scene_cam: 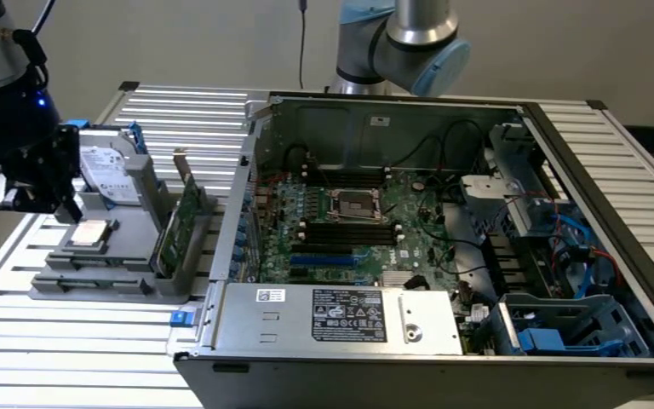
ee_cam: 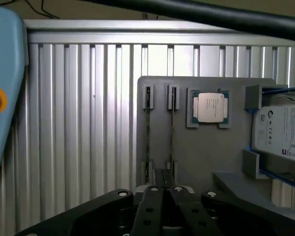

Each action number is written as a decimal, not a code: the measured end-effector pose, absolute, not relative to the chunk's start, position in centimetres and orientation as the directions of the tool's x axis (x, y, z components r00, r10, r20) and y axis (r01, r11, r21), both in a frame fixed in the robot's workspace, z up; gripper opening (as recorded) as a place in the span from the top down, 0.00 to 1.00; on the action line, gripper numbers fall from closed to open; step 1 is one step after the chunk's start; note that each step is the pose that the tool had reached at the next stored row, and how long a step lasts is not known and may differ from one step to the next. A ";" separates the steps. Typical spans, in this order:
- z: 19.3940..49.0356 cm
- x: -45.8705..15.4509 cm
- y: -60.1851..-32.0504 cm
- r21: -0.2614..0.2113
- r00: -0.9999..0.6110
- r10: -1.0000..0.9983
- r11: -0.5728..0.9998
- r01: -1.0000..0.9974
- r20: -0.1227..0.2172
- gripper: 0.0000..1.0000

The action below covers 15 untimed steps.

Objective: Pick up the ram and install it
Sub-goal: 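Pick up the ram and move it above insertion slot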

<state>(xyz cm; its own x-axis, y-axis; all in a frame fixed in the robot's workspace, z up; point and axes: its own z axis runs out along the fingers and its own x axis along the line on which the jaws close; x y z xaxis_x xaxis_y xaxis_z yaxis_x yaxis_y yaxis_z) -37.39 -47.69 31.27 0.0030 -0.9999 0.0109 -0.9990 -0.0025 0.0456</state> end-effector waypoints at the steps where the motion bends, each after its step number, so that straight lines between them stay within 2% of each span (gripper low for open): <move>1: 31.3 -37.4 -47.8 0.046 0.003 -1.000 -0.003 -0.999 0.011 0.83; 2: 31.3 -37.4 -47.9 0.046 0.003 -1.000 -0.003 -0.999 0.010 0.76; 3: 31.2 -37.4 -48.0 0.045 0.003 -1.000 -0.002 -0.999 0.009 0.76; 4: 31.2 -37.4 -48.2 0.045 0.003 -1.000 -0.002 -0.999 0.009 0.70; 6: 30.9 -37.6 -48.3 0.045 0.003 -1.000 -0.002 -0.999 0.009 0.70; 7: 30.7 -37.7 -48.3 0.045 0.003 -1.000 -0.002 -0.999 0.009 0.64; 15: 29.2 -38.9 -48.5 0.045 0.006 -1.000 -0.006 -0.999 0.009 0.64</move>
